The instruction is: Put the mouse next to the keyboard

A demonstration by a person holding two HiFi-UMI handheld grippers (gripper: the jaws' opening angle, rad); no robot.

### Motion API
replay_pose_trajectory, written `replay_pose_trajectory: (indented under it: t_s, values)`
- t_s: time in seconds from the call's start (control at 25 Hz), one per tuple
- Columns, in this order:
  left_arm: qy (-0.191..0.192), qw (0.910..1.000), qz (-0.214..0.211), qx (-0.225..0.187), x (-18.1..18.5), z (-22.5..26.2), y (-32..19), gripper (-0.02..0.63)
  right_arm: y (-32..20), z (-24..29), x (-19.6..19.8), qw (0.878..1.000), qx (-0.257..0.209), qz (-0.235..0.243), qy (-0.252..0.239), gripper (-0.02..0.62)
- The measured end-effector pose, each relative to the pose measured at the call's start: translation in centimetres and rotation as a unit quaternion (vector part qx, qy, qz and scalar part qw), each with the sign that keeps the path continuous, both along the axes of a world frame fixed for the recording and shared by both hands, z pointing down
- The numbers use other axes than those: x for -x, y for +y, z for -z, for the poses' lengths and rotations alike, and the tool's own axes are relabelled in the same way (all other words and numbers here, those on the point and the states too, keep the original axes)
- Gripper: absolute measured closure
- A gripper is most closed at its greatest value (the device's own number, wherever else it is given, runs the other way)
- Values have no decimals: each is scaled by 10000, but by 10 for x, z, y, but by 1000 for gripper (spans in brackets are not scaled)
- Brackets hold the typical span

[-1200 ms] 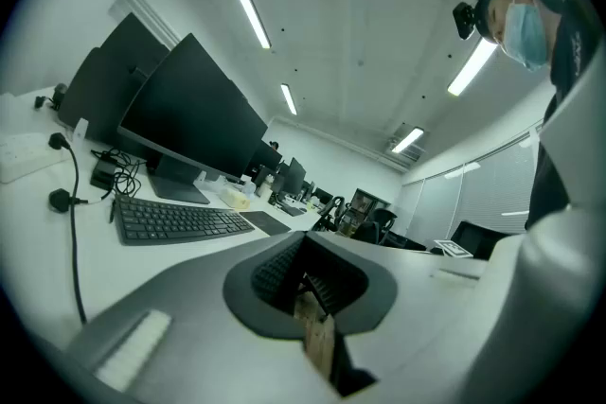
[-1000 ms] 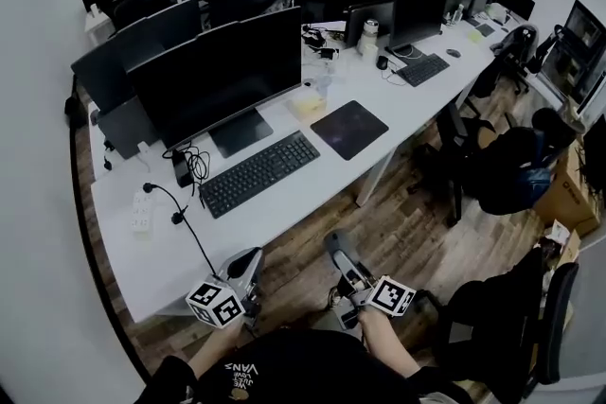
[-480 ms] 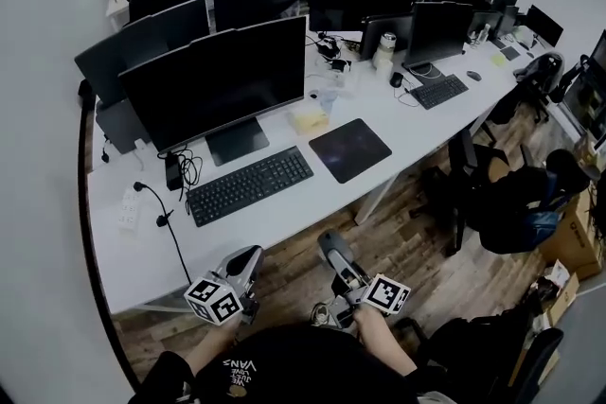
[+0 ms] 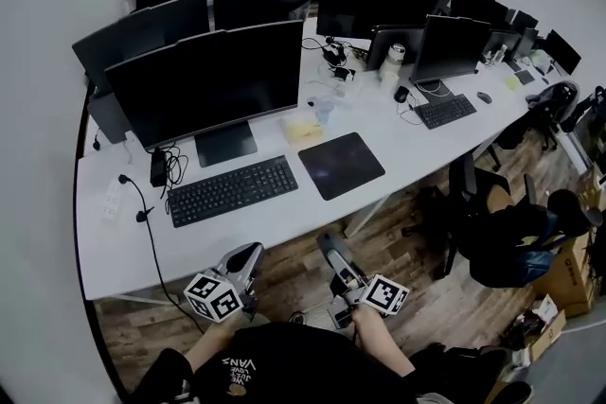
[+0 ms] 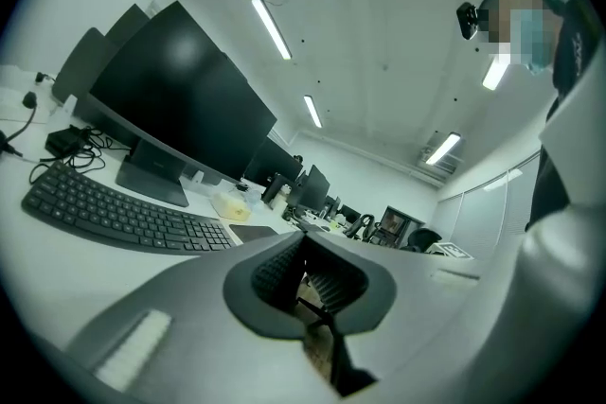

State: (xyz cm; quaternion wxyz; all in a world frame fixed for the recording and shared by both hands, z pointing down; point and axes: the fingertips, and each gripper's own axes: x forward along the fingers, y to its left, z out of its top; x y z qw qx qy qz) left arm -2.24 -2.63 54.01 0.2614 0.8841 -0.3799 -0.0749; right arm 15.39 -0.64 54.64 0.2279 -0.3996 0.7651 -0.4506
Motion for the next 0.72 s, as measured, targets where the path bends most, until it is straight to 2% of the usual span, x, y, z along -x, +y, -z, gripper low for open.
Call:
replay_pose_trajectory:
  t_s: [0.08,0.16,0.32,0.44,0.6,0.72]
  values:
    - [7,10000,17,38,-7,-2,-4,604,-6,-9,-11,9997,224,-82,11,413]
    - [-43,10000,3,87,-11,-4,-7,604,-8,-20,-19,9975,655,-268,-64,413]
    - [-108,9998,67,148,-6,-6,-24,604,-30,-18,-19,9992,340,-184,-136,413]
    - [-111,9998,-27,144,-4,-6,-43,604,-40,-40,-27,9923,1032,-647,-213,415]
    - [-119,9996,-171,177,2,-7,-71,604,-68,-40,-25,9928,837,-813,-262,416]
    - [-101,9994,-299,131,7,-4,-95,604,-86,-43,-24,9900,923,-1035,-247,416]
